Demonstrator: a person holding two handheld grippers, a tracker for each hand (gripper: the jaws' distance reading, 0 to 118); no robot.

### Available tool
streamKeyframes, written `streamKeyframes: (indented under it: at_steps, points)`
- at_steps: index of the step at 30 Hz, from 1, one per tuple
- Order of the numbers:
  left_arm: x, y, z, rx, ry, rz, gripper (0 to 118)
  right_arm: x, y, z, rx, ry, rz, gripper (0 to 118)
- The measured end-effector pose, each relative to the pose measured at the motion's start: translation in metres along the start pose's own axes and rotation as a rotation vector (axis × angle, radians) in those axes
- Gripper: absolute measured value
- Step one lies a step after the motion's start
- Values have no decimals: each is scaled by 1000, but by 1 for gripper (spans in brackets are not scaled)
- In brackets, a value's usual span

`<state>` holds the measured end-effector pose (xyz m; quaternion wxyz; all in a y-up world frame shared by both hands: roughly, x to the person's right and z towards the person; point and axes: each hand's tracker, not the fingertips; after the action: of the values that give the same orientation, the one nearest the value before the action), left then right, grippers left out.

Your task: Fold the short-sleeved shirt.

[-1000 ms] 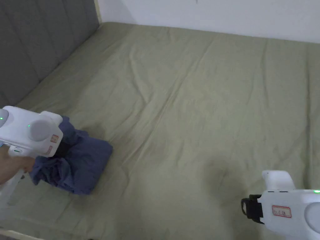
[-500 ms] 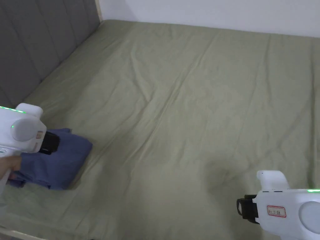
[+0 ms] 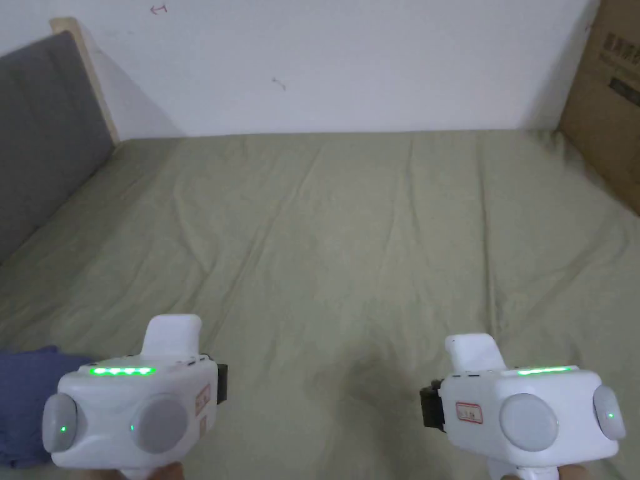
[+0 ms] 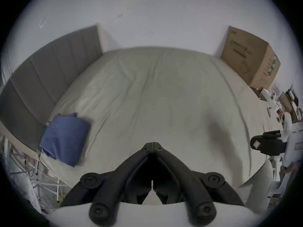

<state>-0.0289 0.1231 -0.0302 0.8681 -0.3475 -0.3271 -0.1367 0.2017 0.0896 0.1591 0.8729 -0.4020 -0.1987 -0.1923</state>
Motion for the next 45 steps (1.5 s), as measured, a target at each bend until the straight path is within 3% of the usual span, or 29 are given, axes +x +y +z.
streamKeyframes:
  at_steps: [3,5,7,13,23,31,33,34,36,37,38,40,41,45]
  points:
    - [27,8,22,96,1,-27,0,8,7,25,115,-38,-28,0]
    - [43,20,39,185,17,-26,0,6,16,42,196,-154,-23,0]
    - [51,33,52,265,65,-21,0,7,26,59,282,-191,-21,0]
    - [72,56,101,506,98,-27,0,-10,52,119,593,-327,42,0]
    - [86,50,135,650,110,-36,0,-46,47,153,743,-341,129,0]
    - [89,46,138,665,113,-57,0,-50,41,148,731,-330,113,2]
    - [90,46,138,670,114,-60,11,-49,39,148,734,-332,107,15]
    - [90,46,138,670,110,-59,26,-49,39,149,738,-335,105,28]
    - [89,47,136,663,88,-48,81,-48,38,149,740,-343,99,75]
    - [89,47,135,652,72,-39,100,-47,39,149,738,-344,94,88]
    - [89,47,134,650,62,-37,112,-46,39,149,740,-343,87,91]
    - [90,45,134,655,52,-36,116,-45,38,151,757,-358,79,97]
    - [92,45,135,663,49,-37,116,-45,38,151,761,-371,81,108]
    - [96,50,136,616,-12,-27,116,-45,38,148,765,-397,85,116]
